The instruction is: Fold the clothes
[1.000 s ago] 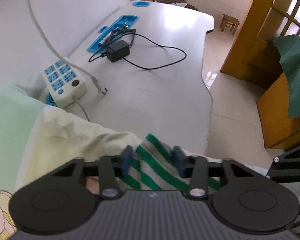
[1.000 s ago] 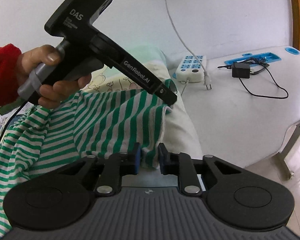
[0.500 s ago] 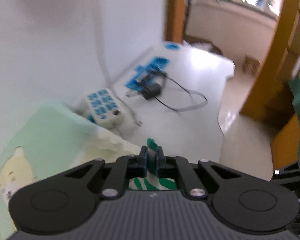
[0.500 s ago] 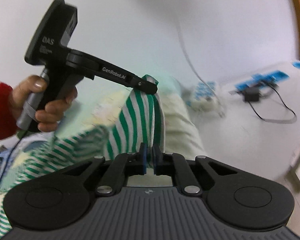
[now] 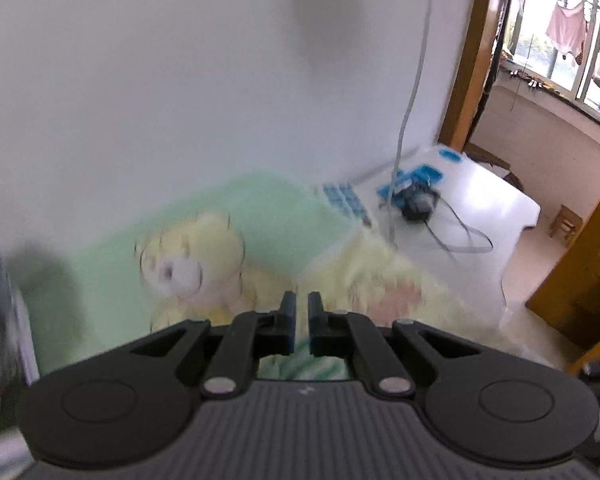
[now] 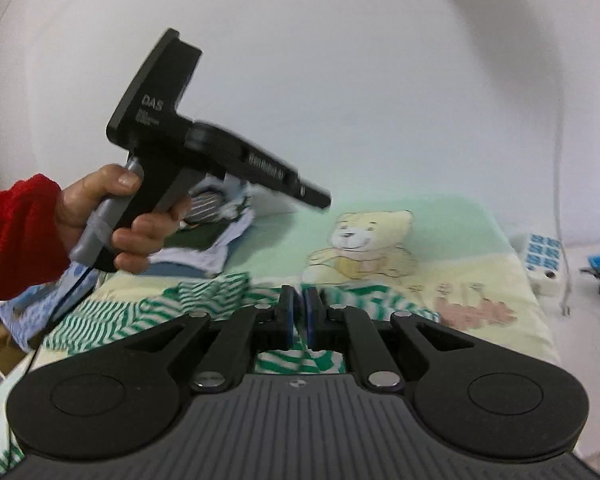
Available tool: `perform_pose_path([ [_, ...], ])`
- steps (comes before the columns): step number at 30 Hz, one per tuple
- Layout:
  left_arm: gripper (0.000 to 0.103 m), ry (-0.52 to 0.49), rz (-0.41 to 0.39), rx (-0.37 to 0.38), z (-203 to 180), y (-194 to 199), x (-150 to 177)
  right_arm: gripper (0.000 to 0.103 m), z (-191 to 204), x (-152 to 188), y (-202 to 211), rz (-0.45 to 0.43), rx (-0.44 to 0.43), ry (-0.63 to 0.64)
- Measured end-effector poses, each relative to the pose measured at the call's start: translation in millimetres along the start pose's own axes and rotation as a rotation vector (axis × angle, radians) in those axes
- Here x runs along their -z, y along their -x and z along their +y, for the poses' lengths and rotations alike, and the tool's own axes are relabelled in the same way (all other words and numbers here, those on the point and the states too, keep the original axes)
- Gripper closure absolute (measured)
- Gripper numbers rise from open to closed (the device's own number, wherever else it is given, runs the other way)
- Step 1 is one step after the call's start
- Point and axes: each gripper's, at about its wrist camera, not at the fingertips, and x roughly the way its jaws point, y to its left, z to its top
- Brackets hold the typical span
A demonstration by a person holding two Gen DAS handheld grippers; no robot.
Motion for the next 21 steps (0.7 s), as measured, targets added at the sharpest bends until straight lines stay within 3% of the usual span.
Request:
perform_pose_path([
  [3,0.097,0.087,0.057,0.052,13,1,29,0.097,16,6,-4,0.015,0.042,0.067],
  [8,0.060,0.168,0.123,0.155,11,-16,64,0.097,-1,23,8,0.072,0.178,0.079],
  [10,0.058,0.195,0.136,0.196,7,-27,73,0.097,-14,29,15,0.103,0.239,0.056],
  [11,0.058,0.169,0.134,0.199,3,-28,78,0.097,-21,31,17,0.113,0.262,0.035],
  [13,0.057,-0.002,0.123,0.165,-19,-31,83,0.097,-33,35,19,0.129,0.301,-0.009],
  [16,0.046,-0.195,0.154,0.165,-46,-36,92,0.097,-40,36,22,0.115,0.332,-0.054],
  [18,0.031,-0.315,0.153,0.149,-62,-38,98,0.097,-42,36,22,0.102,0.340,-0.069],
  [20,0.027,-0.425,0.134,0.116,-77,-39,105,0.097,-41,37,21,0.097,0.336,-0.069],
  [21,0.028,-0.422,0.140,0.122,-78,-43,104,0.097,-40,37,19,0.095,0.334,-0.063],
])
